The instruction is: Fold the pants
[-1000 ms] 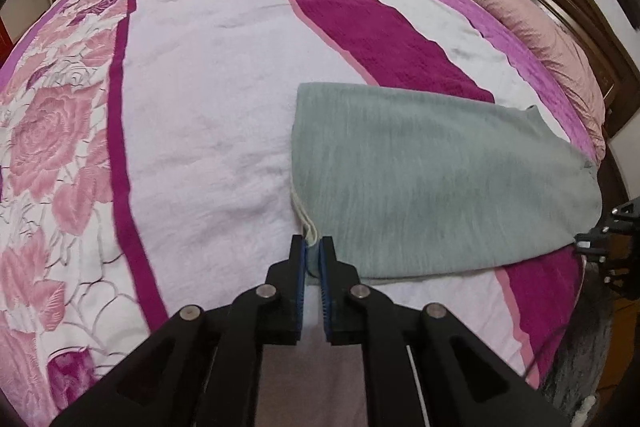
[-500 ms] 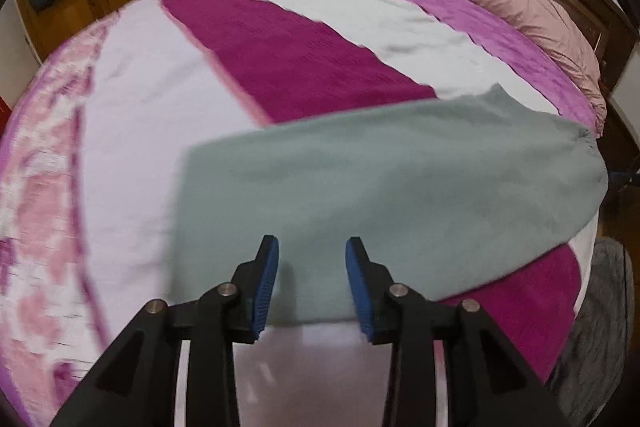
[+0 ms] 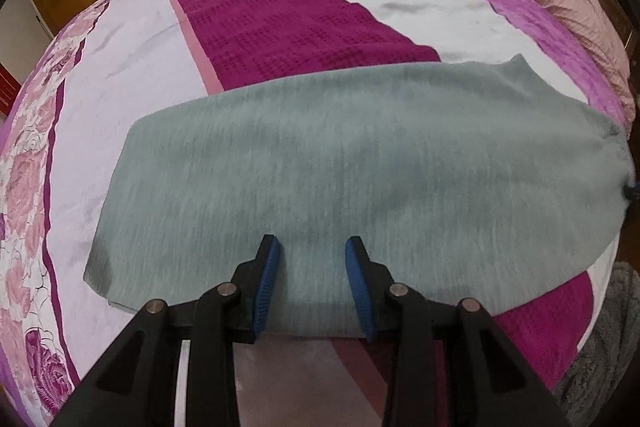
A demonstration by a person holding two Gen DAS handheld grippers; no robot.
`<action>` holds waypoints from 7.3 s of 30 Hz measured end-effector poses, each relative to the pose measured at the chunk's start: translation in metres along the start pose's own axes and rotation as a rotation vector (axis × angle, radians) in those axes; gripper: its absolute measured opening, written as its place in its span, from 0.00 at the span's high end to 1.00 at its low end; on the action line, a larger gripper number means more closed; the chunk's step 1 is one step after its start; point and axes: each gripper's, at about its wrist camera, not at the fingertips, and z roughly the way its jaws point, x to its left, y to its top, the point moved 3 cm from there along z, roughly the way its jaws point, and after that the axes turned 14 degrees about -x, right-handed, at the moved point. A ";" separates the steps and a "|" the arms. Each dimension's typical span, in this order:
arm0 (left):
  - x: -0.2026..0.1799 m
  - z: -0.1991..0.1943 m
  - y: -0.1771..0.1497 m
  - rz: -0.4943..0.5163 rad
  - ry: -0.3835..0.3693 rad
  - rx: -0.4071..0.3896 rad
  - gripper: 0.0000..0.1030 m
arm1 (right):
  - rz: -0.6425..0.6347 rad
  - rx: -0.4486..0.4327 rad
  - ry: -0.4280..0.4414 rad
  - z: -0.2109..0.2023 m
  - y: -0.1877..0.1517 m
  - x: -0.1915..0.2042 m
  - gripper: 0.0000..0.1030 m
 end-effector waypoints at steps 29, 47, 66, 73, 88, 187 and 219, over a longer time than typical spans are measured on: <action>-0.091 0.000 0.067 0.111 -0.108 -0.178 0.69 | -0.059 -0.167 0.110 -0.002 0.107 0.105 0.95; -0.079 0.036 0.048 0.103 -0.204 -0.153 0.76 | 0.158 -0.158 0.194 0.179 0.101 0.231 1.00; -0.040 0.032 0.071 0.003 -0.239 -0.147 0.76 | 0.197 -0.183 0.258 0.178 0.122 0.215 1.00; -0.050 0.052 0.063 0.019 -0.206 -0.129 0.76 | 0.249 -0.220 0.173 0.177 0.126 0.194 1.00; -0.085 0.040 0.067 0.055 -0.207 -0.140 0.76 | 0.309 -0.221 0.210 0.147 0.100 0.165 1.00; -0.307 -0.001 0.020 0.261 -0.443 -0.084 0.71 | 0.656 -0.313 0.473 0.026 -0.040 -0.057 0.66; -0.404 -0.047 0.022 0.643 -0.361 -0.489 0.93 | 0.932 -0.278 0.498 -0.029 0.002 -0.040 0.84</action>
